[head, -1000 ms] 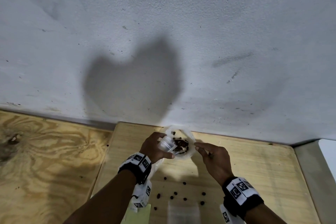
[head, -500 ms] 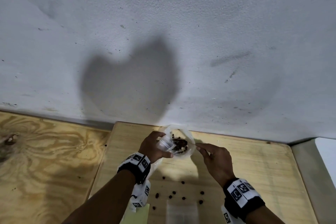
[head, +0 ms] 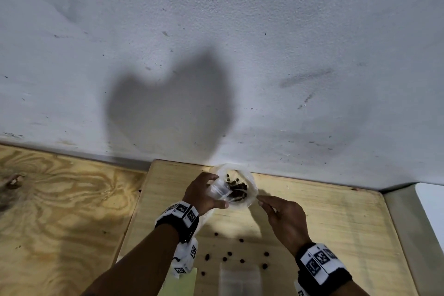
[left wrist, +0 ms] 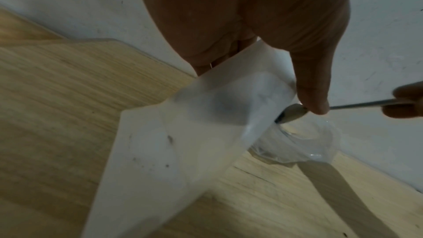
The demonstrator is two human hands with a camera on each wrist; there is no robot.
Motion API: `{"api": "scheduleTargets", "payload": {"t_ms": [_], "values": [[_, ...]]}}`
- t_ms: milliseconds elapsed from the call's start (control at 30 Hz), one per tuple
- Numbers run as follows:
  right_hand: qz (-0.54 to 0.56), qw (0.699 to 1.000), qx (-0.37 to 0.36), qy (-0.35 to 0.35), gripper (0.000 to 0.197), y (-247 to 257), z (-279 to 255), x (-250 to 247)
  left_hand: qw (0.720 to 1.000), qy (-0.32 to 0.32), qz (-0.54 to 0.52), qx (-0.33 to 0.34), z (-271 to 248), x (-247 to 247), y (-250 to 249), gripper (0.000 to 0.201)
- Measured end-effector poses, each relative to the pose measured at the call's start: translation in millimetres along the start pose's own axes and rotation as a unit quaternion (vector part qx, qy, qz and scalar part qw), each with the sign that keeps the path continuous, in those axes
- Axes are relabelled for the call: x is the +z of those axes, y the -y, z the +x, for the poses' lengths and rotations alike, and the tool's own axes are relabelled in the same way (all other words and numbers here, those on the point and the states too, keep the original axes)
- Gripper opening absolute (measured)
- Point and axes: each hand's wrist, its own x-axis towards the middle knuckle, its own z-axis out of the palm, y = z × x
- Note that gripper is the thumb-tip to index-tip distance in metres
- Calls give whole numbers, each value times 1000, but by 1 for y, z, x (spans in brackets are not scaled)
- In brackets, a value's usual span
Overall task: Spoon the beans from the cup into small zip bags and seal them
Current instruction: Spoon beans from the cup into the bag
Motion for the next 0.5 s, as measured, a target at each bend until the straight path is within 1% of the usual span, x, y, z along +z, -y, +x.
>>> {"api": "scheduleTargets", "payload": {"t_ms": [67, 133, 233, 300, 367, 500], "values": [[24, 999, 26, -15, 20, -1, 0, -4, 1000, 1, -5, 2, -1, 1, 0, 87], [53, 996, 53, -50, 17, -1, 6, -7, 1000, 1, -5, 4, -1, 1, 0, 87], [33, 993, 65, -89, 16, 0, 15, -4, 1000, -2, 9, 18, -2, 3, 3, 88], [30, 992, 85, -86, 16, -2, 18, 1, 1000, -4, 14, 24, -3, 3, 4, 88], [52, 990, 109, -78, 16, -7, 20, 6, 1000, -5, 13, 27, -4, 3, 4, 87], [148, 971, 168, -81, 15, -14, 23, 10, 1000, 6, 7, 24, -3, 0, 4, 88]]}}
